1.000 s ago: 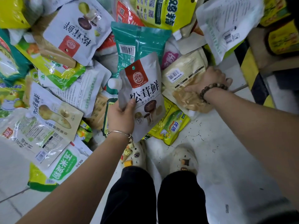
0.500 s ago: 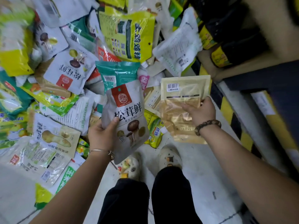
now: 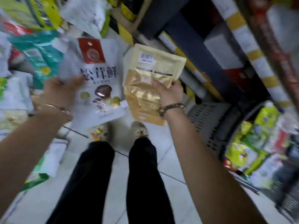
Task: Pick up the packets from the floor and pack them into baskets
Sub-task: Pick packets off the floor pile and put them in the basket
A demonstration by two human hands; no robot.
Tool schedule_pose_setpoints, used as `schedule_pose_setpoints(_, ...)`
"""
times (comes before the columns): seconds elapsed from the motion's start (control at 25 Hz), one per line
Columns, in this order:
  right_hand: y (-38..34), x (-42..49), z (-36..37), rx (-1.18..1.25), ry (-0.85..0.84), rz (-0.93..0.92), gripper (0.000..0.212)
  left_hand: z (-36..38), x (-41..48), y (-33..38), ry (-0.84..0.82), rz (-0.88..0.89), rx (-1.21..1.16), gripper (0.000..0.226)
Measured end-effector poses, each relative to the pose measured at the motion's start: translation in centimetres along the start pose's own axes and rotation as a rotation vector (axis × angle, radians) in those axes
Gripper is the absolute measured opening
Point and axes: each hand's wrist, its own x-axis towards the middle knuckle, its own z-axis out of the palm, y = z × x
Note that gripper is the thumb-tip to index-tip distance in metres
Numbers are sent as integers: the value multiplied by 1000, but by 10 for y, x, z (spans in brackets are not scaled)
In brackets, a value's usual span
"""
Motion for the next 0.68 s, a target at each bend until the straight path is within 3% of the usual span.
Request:
schedule_pose_setpoints(0.08,13,-6,-48,25,42,10,49,29,-22,4,-96,-9,-3,45)
schedule_pose_setpoints(0.16,29,-5,-88,49,96,-5,42,57,-49,11,-139,9,-74,30)
schedule_pose_setpoints(0.28,54,-5,-155,81,213,-18,46,114,-102,20,-252,176,8,9)
schedule_pose_setpoints(0.36,76,-4,-201,95,281,-22,46,149,-138,25,-300,207,-11,15)
schedule_pose_setpoints(0.44,100,-5,-250,124,334,-15,43,182,-172,27,-367,199,-25,7)
schedule_pose_setpoints(0.68,183,-19,-380,195,440,39,34,274,-269,12,-529,221,-3,28)
